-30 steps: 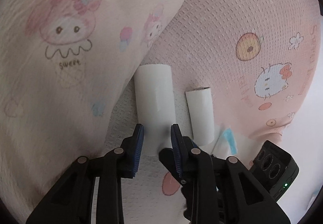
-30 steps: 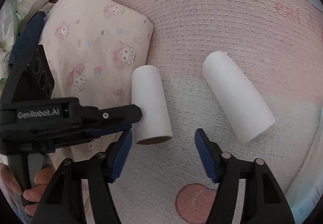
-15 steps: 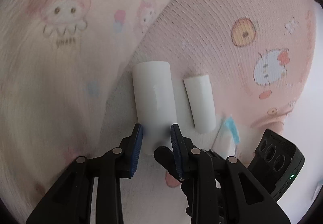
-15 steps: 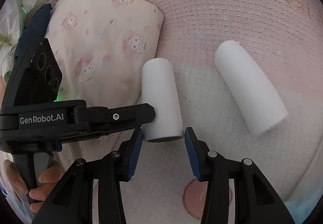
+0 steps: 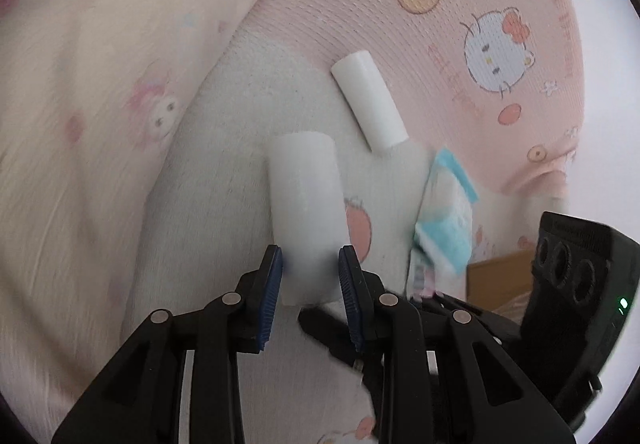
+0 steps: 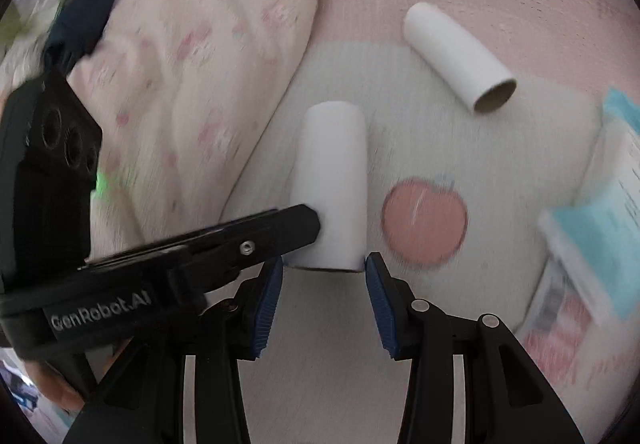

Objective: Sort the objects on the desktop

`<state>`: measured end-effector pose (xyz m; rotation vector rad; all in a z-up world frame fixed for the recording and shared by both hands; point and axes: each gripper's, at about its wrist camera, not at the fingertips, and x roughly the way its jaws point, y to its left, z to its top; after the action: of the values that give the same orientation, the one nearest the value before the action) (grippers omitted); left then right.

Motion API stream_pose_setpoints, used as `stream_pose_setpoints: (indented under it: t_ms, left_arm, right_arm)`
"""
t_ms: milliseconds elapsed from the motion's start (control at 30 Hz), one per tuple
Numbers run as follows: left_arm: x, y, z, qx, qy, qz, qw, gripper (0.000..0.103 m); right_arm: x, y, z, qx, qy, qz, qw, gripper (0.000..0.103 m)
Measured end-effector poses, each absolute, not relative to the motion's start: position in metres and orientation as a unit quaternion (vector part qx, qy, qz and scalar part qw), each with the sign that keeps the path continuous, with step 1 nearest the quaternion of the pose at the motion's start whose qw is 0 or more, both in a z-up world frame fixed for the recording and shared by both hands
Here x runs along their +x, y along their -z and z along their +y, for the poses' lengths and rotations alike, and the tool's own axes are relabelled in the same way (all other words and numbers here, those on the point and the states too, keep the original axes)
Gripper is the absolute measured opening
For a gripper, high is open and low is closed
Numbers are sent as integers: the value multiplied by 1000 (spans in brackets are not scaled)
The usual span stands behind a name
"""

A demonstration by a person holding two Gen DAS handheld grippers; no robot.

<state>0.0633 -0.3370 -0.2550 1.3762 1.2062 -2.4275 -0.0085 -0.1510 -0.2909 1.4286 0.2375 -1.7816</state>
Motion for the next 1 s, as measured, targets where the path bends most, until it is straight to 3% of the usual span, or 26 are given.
stream_pose_setpoints:
  t_ms: [233, 767, 833, 933, 1000]
  left_arm:
    - [76, 247, -332, 451, 792, 407, 63, 31]
    - [72, 240, -265, 510, 790, 340, 20, 31]
    - [73, 235, -268, 503, 793, 343, 19, 36]
    - [76, 229, -275, 489, 796, 355, 25, 45]
    - [78, 228, -283, 482, 796, 366, 31, 46]
  right_arm:
    - [34, 279, -151, 544, 704, 159, 428, 40]
    - [38, 281, -89, 556, 718, 136, 395, 41]
    - [40, 274, -85, 544, 725, 131, 403, 43]
    - [43, 268, -87, 530, 736, 128, 401, 59]
    - [37, 269, -87, 541, 734, 129, 390, 60]
